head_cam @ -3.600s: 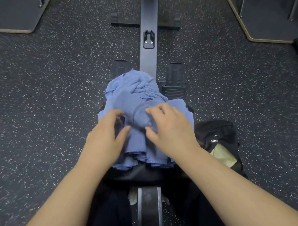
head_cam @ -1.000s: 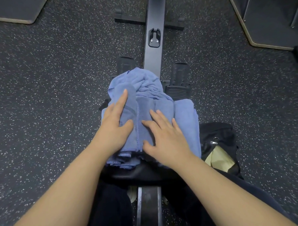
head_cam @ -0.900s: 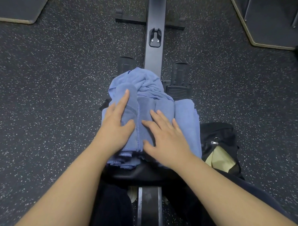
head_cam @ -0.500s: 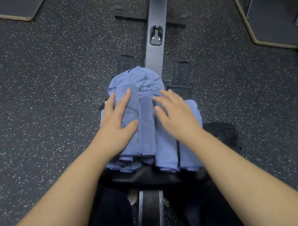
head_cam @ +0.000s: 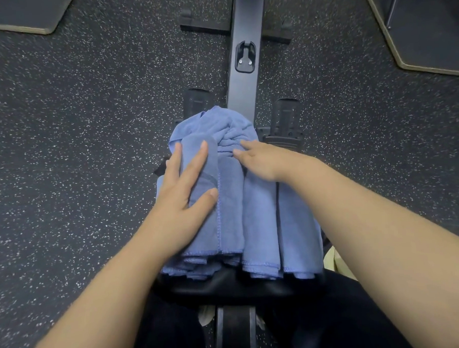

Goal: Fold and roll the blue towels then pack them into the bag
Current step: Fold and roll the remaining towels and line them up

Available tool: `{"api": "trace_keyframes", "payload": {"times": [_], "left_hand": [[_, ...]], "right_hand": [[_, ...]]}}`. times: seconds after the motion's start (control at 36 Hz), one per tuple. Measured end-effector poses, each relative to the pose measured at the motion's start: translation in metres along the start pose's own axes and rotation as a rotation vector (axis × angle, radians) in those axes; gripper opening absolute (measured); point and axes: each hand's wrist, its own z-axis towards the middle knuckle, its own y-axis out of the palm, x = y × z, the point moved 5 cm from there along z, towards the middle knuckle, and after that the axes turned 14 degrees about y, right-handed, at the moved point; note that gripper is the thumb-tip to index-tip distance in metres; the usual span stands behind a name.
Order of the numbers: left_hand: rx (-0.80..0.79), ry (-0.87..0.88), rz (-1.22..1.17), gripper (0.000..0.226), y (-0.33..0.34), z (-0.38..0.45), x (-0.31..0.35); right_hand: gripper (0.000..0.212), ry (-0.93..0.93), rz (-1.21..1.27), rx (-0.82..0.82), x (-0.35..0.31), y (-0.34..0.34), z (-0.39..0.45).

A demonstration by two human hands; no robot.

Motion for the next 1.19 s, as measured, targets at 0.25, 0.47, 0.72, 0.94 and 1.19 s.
{"api": "trace_keyframes", "payload": {"times": [0.25,0.47,0.72,0.94,1.19], "left_hand": [[0.003,-0.008,-0.002,0.063,0.0,-0.001,-0.001],[0.018,0.034,0.002,0.061,-0.001,-0.003,0.0],[-0.032,0.08,0.175,0.062,0.008,-0.015,0.011],[-0.124,0.011,0.381,0.079,0.012,-0.026,0.019],[-0.31,-0.131,0.485,0.074,0.011,-0.016,0.049]], "right_hand": [[0.051,-0.117,-0.044,0.178,-0.003,-0.002,-0.005],[0.047,-0.234,0.082,0.387,-0.009,-0.012,-0.034],[0.055,-0.282,0.274,0.498,-0.011,-0.052,-0.083],[0.056,-0.244,0.441,0.556,0.005,-0.068,-0.137],[0.061,-0.204,0.538,0.657,0.034,-0.1,-0.209]]}}
